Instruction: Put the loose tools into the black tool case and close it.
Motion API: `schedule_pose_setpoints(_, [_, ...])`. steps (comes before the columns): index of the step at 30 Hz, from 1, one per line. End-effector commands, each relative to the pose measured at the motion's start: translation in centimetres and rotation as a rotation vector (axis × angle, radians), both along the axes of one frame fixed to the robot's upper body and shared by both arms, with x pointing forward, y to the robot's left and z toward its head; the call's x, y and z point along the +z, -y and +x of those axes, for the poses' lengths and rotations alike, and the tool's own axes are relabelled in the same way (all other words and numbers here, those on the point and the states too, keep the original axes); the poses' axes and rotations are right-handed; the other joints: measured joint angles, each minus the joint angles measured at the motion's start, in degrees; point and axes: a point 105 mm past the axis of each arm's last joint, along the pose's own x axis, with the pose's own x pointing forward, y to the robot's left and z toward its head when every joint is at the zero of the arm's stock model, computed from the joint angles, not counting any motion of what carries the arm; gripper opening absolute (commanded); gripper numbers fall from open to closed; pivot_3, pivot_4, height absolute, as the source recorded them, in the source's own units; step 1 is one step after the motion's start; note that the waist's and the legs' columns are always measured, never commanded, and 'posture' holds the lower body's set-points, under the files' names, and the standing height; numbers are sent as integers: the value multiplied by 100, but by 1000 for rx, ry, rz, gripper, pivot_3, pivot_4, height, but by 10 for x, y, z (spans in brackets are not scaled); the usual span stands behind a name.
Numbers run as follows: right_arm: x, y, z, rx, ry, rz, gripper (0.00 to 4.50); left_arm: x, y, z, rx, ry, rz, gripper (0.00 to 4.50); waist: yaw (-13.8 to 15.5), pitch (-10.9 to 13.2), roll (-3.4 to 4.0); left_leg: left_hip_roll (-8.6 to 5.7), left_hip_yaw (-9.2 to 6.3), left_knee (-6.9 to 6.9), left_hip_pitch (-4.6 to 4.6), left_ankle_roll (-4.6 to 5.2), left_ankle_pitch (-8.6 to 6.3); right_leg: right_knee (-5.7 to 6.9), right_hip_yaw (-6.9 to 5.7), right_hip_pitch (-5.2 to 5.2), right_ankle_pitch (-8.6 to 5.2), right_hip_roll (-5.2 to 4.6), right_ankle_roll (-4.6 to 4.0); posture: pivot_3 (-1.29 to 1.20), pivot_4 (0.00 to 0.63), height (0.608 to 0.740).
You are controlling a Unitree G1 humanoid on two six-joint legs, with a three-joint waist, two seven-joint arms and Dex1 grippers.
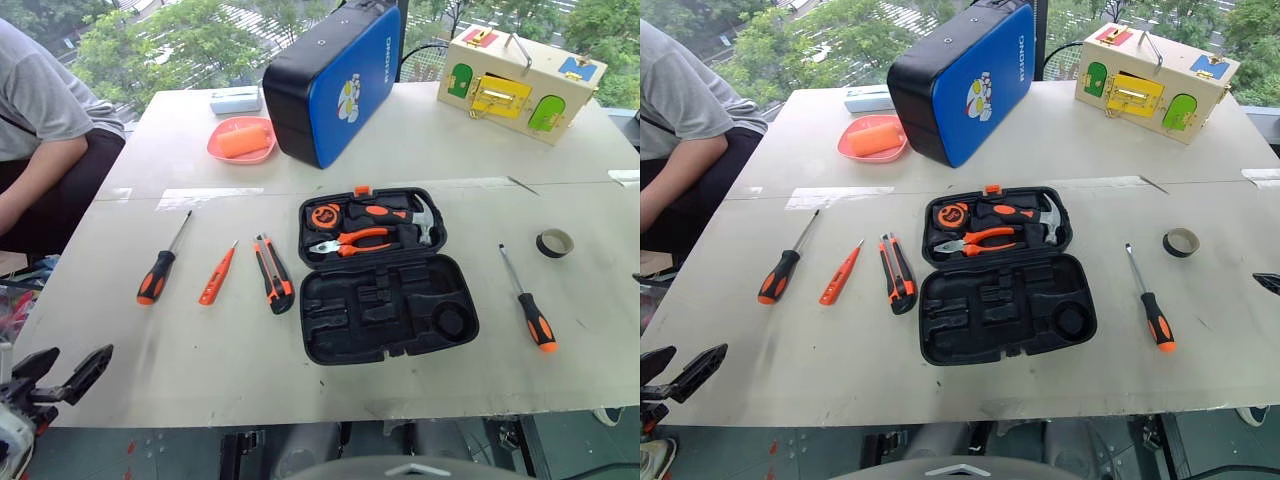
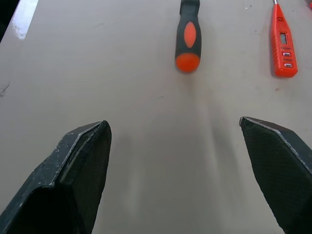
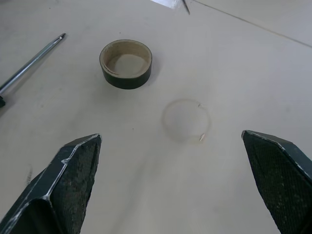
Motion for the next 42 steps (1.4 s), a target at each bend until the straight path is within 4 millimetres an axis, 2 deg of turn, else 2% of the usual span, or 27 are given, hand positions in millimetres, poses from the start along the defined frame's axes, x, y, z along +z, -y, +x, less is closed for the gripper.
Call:
schedule_pose_setpoints(1, [26, -12, 9, 66, 96, -2, 4423, 18, 7, 10, -45, 35, 28, 4500, -21, 0, 0, 0, -1, 0, 0, 0, 0, 1, 0, 0, 0, 0, 0, 0, 150, 735])
schedule_pose_setpoints(4, [58, -54, 27, 218, 218, 37, 4423, 25, 12, 30, -80, 19, 22, 4500, -63, -1, 2, 0, 0, 1, 1, -2, 1, 3, -1, 3, 1, 0, 1, 0, 150, 735])
schedule_pose_setpoints(9, [79, -133, 22, 510, 237, 107, 4423, 21, 3, 58, -86, -107, 36, 4500, -78, -1, 7, 1, -13, 0, 1, -16, 9, 12, 0, 2, 1, 4, 2, 0, 150, 735])
schedule_pose_setpoints(12, [86, -172, 16, 650, 235, 122, 4423, 22, -1, 77, -99, -144, 54, 4500, -71, 0, 4, 1, -14, -1, 0, -22, 8, 6, -4, 1, 1, 5, 3, 0, 150, 735])
schedule_pose_setpoints(14, [90, -206, 8, 784, 238, 128, 4423, 20, -4, 90, -93, -181, 31, 4500, -70, 1, 2, 2, -20, 0, -3, -24, 7, 7, -2, -1, 1, 6, 3, 0, 150, 735])
schedule_pose_setpoints(20, [92, -261, -10, 1009, 235, 149, 4423, 15, -4, 113, -128, -249, 41, 4500, -78, 2, -4, 1, -18, 0, -5, -25, 7, 5, -1, -3, 3, 5, 5, 0, 150, 735])
schedule_pose_setpoints(29, [92, -286, -13, 1093, 252, 161, 4423, -11, -11, 137, -128, -316, 25, 4500, -82, 1, -16, 1, -20, 1, -7, -26, 7, 12, -2, -10, 4, 6, 6, 0, 150, 735])
schedule_pose_setpoints(30, [92, -287, -13, 1096, 254, 160, 4500, -14, -11, 138, -128, -326, 15, 3986, -76, 0, -14, 1, -20, 1, -3, -26, 7, 14, -1, -11, 4, 6, 6, 0, 150, 735])
schedule_pose_setpoints(31, [92, -288, -13, 1097, 254, 160, 4500, -16, -12, 139, -126, -336, 6, 3772, -76, 0, -15, 1, -23, 1, -2, -26, 7, 18, -3, -12, 4, 6, 6, 0, 150, 735])
schedule_pose_setpoints(37, [92, -290, -15, 1108, 250, 158, 4500, -26, -16, 142, -143, -357, -1, 1089, -62, -4, -8, 0, -21, 8, -1, -26, 8, 29, -5, -12, 4, 4, 6, 0, 150, 735])
schedule_pose_setpoints(40, [90, -288, -16, 1101, 235, 147, 4500, -15, -15, 148, -200, -305, 43, 1084, -62, -4, -7, -1, -21, 11, 0, -26, 8, 40, -3, -12, 4, 3, 6, 0, 150, 735])
schedule_pose_setpoints(42, [86, -285, -17, 1092, 221, 135, 4500, 13, -3, 160, -305, -195, 86, 1084, -45, -3, -11, -1, -22, 12, 1, -27, 8, 47, -3, -13, 4, 3, 6, 0, 150, 735])
